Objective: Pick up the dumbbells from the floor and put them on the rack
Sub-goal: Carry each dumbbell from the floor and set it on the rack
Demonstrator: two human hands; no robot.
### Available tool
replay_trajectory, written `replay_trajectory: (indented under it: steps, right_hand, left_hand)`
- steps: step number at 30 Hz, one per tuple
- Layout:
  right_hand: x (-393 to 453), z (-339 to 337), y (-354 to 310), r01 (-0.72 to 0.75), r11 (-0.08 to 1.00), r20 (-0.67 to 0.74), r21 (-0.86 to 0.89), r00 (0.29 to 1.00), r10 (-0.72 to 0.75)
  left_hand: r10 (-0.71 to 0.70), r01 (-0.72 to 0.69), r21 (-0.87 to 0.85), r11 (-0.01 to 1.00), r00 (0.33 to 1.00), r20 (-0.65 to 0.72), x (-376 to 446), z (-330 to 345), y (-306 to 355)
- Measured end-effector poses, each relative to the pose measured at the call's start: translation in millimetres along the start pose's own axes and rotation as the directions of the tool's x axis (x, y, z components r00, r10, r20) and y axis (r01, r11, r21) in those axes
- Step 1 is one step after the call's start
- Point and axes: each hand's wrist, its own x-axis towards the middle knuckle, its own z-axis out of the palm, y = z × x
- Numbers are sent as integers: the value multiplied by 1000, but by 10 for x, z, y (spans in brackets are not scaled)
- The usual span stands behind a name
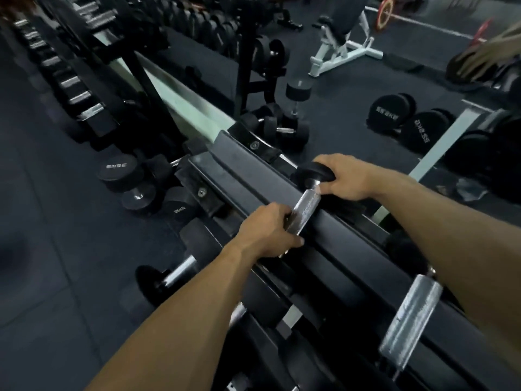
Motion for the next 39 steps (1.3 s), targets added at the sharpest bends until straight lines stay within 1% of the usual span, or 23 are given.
replay_trajectory:
  steps: [3,10,12,14,17,20,23,26,28,32,36,39]
  right_hand:
    - [52,2,16,0,1000,26,15,1000,-1]
    - [6,32,-37,-86,996,21,-6,996,87]
    - [-33,28,-87,-114,991,9,-68,993,114]
    - [-75,6,-170,-106,980,-10,-171,994,106]
    - [-134,-36,-382,-45,957,-35,-287,999,37]
    - [-168,9,-701,41,936,-37,-350,998,-57]
    - [-174,185,-1126,152,913,-29,-379,984,-176]
    - [-215,478,-1580,274,890,-7,-363,955,-297]
    - [-297,724,-1891,334,878,38,-344,939,-342]
    - [-622,1277,-2532,433,840,200,-327,900,-386]
    - [-1154,1890,-3148,518,810,312,-276,845,-434]
    - [-1723,2414,-3533,579,766,373,-279,800,-469]
  left_hand:
    - [-2,2,-15,1000,1000,12,22,-24,-23]
    - [-6,7,26,1000,1000,-23,-63,-41,14]
    - [1,0,53,999,1000,-26,-107,-71,17]
    - [34,-33,73,997,999,-25,-181,-123,6]
    - [34,-29,96,995,998,-48,-375,-234,-57]
    - [34,-15,152,988,992,-125,-646,-349,-212]
    - [-2,38,185,982,982,-191,-992,-447,-434]
    - [-63,114,209,971,970,-235,-1429,-512,-698]
    - [-128,179,194,965,960,-250,-1784,-520,-899]
    - [-276,329,148,933,914,-298,-2664,-387,-1371]
    - [-400,442,76,894,863,-309,-3722,1,-1852]
    - [-481,514,16,857,812,-329,-4570,422,-2100]
